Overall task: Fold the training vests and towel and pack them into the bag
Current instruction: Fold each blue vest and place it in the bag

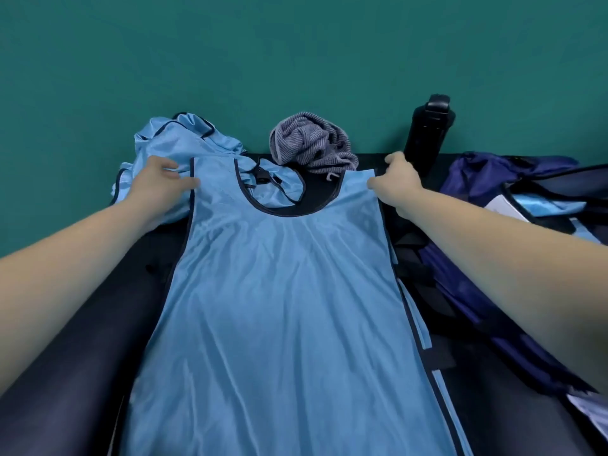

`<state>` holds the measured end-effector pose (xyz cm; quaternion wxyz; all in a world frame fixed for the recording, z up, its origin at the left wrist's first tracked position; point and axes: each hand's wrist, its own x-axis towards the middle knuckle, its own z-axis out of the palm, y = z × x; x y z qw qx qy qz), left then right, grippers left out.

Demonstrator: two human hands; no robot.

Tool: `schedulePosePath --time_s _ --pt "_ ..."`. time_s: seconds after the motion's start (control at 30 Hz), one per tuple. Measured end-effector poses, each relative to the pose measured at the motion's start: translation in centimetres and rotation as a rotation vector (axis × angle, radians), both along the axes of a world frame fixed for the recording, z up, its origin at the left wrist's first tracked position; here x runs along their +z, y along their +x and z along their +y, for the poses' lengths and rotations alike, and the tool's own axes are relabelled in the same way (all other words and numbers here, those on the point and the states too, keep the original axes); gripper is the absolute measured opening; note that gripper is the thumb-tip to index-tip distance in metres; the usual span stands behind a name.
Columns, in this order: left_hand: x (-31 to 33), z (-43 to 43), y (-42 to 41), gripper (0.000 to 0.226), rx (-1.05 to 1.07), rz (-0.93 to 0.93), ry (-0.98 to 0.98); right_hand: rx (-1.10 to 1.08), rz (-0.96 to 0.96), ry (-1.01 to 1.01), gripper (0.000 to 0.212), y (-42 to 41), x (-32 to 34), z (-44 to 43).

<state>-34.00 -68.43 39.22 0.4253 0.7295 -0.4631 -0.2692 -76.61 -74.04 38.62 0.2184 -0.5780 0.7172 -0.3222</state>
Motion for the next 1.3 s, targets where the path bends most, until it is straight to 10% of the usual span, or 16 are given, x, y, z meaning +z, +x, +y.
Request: schedulePosePath --time_s 0.43,0.73,1.3 --pt "1.8 20.4 -12.6 0.020 -0.423 -0.078 0.040 0.176 -0.233 -0.039 0.022 0.0 2.0 22.9" --pt "-4.7 30.4 -17.1 0.033 -0.649 -0.404 -0.006 0.199 0.388 0.133 0.038 -2.4 -2.0 34.3" --pt "-4.7 32.0 -15.9 0.050 -0.773 -0.418 0.032 0.092 0.445 0.000 0.036 -3.1 -3.3 34.7"
